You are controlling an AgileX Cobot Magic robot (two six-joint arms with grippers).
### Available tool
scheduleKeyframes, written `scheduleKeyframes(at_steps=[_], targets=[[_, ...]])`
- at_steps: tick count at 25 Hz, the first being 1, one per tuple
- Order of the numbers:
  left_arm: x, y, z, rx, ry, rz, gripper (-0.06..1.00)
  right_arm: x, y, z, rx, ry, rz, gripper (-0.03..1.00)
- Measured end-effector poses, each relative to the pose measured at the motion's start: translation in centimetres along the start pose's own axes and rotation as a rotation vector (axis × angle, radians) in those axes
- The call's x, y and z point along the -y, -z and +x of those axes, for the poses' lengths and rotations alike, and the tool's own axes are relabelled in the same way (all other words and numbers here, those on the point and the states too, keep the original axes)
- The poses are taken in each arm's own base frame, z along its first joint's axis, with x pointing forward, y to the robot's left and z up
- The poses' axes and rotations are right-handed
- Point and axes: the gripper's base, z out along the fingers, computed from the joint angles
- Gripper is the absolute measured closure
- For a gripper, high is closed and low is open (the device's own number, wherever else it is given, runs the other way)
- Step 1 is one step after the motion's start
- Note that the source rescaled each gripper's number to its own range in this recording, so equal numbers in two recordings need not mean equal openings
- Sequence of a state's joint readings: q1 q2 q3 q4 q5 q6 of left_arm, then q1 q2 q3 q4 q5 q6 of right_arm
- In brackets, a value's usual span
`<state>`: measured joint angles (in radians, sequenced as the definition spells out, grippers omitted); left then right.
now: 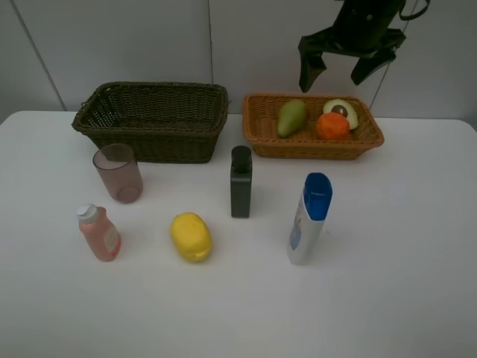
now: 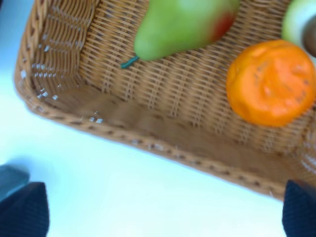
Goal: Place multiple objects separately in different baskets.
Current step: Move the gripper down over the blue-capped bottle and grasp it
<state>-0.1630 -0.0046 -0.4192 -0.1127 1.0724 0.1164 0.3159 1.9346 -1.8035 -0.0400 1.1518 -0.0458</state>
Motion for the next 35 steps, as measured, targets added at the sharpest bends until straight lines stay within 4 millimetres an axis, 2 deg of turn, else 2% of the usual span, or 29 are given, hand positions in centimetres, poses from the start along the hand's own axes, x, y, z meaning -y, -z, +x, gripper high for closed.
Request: scheduleKeyframes(at_steps=[5, 15, 19, 25, 29, 35], targets=[[0.0, 0.0, 0.0, 0.0, 0.0, 0.0, -0.05, -0.6, 2.1, 3.1, -0.012, -0.036, 0.004, -0.03], [0.0, 0.0, 0.0, 0.0, 0.0, 0.0, -0.05, -2.1, 4.0, 11.1, 0.023, -0.136, -0.096, -0.03], [0.0, 0.0, 0.0, 0.0, 0.0, 0.0, -0.05, -3.9, 4.9, 11.9, 0.03, -0.126, -0.104, -0.03], [0.0, 0.0, 0.0, 0.0, 0.0, 0.0, -0.05, -8.3, 5.6, 12.5, 0.039, -0.109, -0.088, -0.03], [0.0, 0.0, 0.0, 0.0, 0.0, 0.0, -0.05, -10.5, 6.0, 13.3, 0.019, -0.122, -0.077, -0.03], [0.0, 0.0, 0.0, 0.0, 0.0, 0.0, -0.05, -12.0, 6.1, 13.9, -0.003, -0.14, -0.071, -0.03]])
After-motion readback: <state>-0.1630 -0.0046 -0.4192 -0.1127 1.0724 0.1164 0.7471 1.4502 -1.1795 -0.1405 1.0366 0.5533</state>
